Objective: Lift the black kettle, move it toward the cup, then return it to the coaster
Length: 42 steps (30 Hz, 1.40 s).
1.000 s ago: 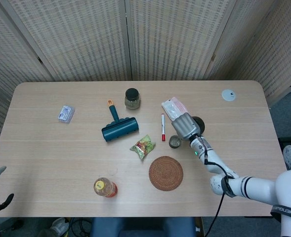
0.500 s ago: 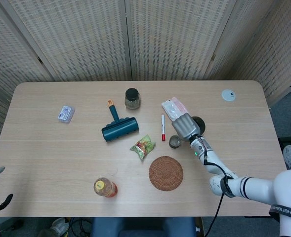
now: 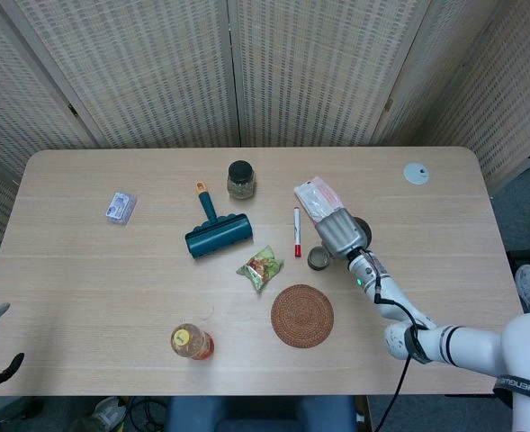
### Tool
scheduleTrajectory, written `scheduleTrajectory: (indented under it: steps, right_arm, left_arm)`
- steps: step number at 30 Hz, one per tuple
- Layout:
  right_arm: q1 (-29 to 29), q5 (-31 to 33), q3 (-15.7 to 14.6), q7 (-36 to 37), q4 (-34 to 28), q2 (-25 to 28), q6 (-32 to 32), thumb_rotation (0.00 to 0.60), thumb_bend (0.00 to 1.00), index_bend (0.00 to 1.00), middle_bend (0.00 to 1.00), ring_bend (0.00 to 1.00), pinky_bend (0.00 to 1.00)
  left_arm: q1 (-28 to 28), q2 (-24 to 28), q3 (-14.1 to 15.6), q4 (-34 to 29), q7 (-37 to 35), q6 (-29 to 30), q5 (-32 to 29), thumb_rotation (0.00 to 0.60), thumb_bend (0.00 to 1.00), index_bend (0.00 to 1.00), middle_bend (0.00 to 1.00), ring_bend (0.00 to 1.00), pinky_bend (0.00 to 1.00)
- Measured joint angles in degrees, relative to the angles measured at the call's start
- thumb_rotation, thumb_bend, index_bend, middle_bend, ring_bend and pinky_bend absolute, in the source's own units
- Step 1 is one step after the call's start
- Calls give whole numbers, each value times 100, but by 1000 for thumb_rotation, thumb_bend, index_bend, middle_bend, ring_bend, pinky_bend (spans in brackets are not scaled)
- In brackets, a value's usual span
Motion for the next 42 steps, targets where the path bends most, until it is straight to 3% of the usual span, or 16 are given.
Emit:
scheduleTrajectory:
  steps: [13, 18, 26, 34, 42]
  right_arm:
    - [-327, -324, 209, 1255, -176, 258, -137, 533, 466, 1000, 1000, 916, 551]
    - [-490, -520, 376, 2081, -327, 415, -221, 535, 464, 1000, 1000, 916, 550]
    - [-757, -1107, 583, 3286, -1110, 969, -429, 534, 451, 1000, 997, 914, 551]
    - [-920, -1810, 444, 3766, -1649, 1185, -610, 533, 442, 1000, 987, 908, 550]
    - [-1030, -2391, 122, 3815, -1652, 885, -580, 532, 407, 1000, 982, 902, 551]
  left_arm:
    - [-35, 45, 8, -170, 190, 7, 92, 600, 245, 148, 27, 74, 0]
    - [-39, 73, 12, -241, 257, 34, 131, 600, 245, 148, 28, 74, 0]
    - [-42, 99, 10, -334, 335, 63, 167, 600, 244, 148, 28, 74, 0]
    - [-45, 95, 20, -344, 334, 56, 174, 600, 244, 148, 28, 73, 0]
    - [-28, 82, 32, -296, 278, 49, 149, 600, 244, 148, 28, 74, 0]
